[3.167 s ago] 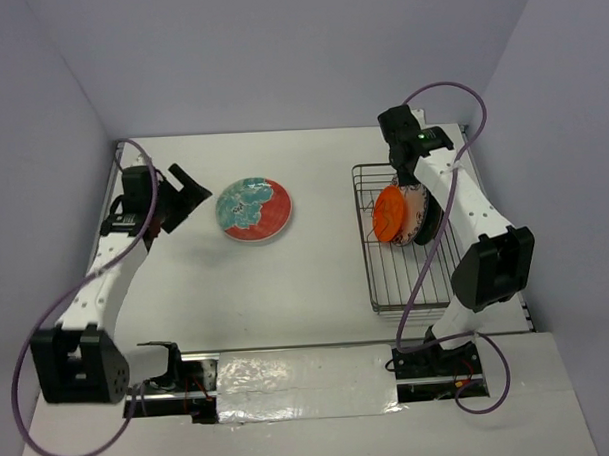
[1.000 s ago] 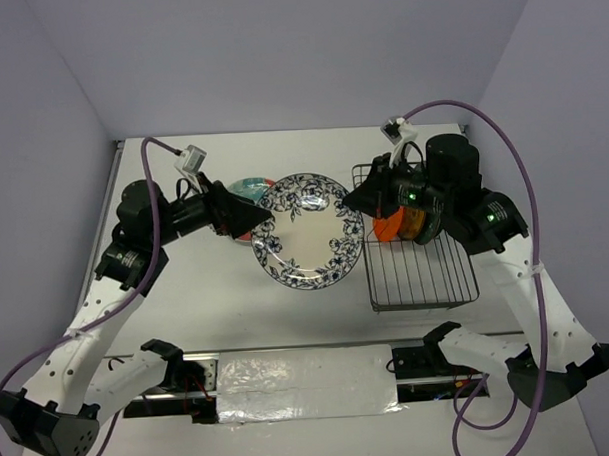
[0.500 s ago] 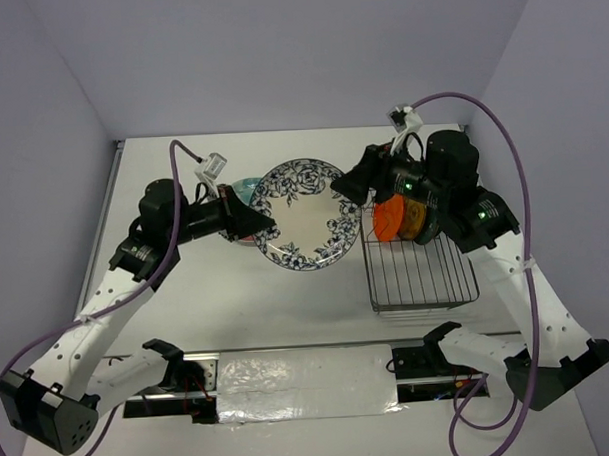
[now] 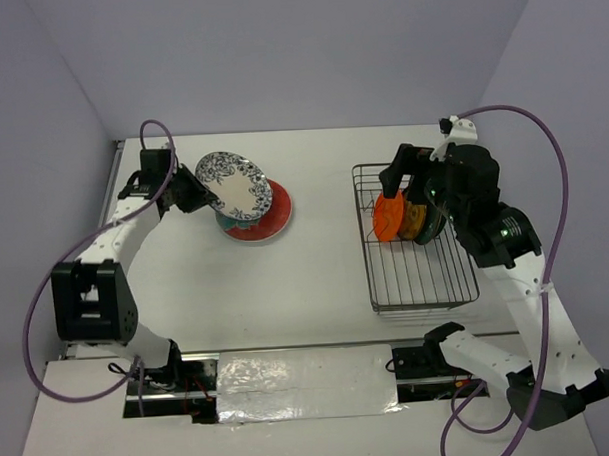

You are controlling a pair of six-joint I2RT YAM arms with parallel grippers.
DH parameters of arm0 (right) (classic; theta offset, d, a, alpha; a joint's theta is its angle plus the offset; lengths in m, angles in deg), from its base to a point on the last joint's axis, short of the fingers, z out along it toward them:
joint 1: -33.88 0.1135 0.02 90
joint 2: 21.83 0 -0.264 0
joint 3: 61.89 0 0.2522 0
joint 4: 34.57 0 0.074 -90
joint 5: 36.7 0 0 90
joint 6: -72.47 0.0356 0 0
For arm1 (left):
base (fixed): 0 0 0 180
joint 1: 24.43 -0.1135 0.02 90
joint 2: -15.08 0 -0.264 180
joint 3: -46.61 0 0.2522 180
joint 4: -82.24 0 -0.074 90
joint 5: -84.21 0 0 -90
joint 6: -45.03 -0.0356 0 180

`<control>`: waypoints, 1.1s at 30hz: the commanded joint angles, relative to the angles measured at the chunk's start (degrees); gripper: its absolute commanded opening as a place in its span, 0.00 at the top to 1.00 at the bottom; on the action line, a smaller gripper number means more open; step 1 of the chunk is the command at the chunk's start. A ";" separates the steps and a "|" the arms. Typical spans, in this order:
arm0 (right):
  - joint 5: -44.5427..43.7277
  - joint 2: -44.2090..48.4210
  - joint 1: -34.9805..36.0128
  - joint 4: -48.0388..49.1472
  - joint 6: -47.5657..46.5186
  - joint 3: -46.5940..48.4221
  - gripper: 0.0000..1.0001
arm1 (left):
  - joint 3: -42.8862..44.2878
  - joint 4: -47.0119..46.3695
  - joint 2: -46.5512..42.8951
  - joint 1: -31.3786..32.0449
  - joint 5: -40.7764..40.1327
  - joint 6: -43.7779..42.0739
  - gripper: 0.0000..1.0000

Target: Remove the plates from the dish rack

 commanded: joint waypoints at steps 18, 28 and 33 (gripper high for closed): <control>-14.18 -10.52 -1.86 -12.56 -10.27 9.82 0.00 | -10.09 -17.79 7.17 2.91 10.26 5.46 0.01; -25.13 -21.43 -7.30 -13.46 -15.03 7.80 0.00 | -2.39 4.16 8.39 7.13 -4.24 -4.46 0.00; -25.58 -27.50 -8.36 -13.98 -14.59 9.47 0.04 | 3.00 13.58 11.57 7.57 -6.26 -5.97 0.00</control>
